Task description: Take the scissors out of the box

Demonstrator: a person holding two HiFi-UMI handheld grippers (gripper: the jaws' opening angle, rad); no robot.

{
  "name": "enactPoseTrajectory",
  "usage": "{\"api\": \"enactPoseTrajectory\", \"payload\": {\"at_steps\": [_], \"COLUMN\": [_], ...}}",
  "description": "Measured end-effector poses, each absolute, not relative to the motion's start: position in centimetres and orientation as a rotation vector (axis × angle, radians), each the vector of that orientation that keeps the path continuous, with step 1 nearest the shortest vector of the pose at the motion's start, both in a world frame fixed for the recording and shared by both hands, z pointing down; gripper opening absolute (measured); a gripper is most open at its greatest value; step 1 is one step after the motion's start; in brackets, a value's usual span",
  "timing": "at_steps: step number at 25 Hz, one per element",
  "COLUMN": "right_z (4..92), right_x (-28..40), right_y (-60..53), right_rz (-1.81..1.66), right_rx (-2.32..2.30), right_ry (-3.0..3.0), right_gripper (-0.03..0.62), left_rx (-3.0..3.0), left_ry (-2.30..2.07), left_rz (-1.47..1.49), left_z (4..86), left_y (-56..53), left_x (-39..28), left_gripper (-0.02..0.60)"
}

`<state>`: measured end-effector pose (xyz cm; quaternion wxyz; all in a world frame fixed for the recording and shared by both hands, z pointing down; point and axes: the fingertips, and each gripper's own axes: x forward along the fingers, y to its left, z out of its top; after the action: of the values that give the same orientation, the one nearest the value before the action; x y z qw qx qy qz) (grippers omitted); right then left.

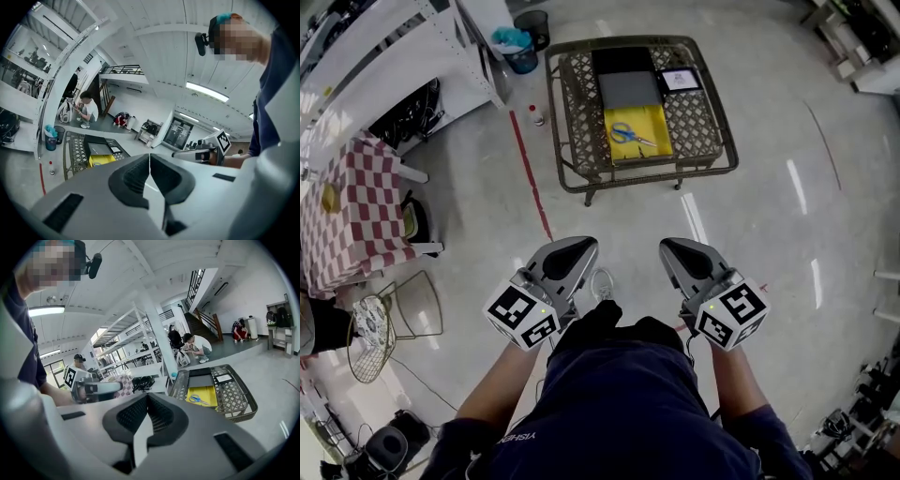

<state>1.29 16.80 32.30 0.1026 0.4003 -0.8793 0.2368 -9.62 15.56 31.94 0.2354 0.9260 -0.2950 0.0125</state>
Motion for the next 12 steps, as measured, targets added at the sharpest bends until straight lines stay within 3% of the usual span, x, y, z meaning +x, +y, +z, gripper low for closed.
{"api": "enactPoseTrajectory", "payload": {"at_steps": [12], "right_z": [32.5], "right_x": [0.8], "right_y": [11.9], "right_rz": [0.691], "right_rx": [1.194], "right_ry": [-2.583], "right_gripper": [0.019], "left_rx": [2.541], "left_ry": [-0.802], "left_rz": [0.041], "left_z": [32.6], "left_y": [10.7], "left_x": [-10.5], "left_gripper": [0.026]}}
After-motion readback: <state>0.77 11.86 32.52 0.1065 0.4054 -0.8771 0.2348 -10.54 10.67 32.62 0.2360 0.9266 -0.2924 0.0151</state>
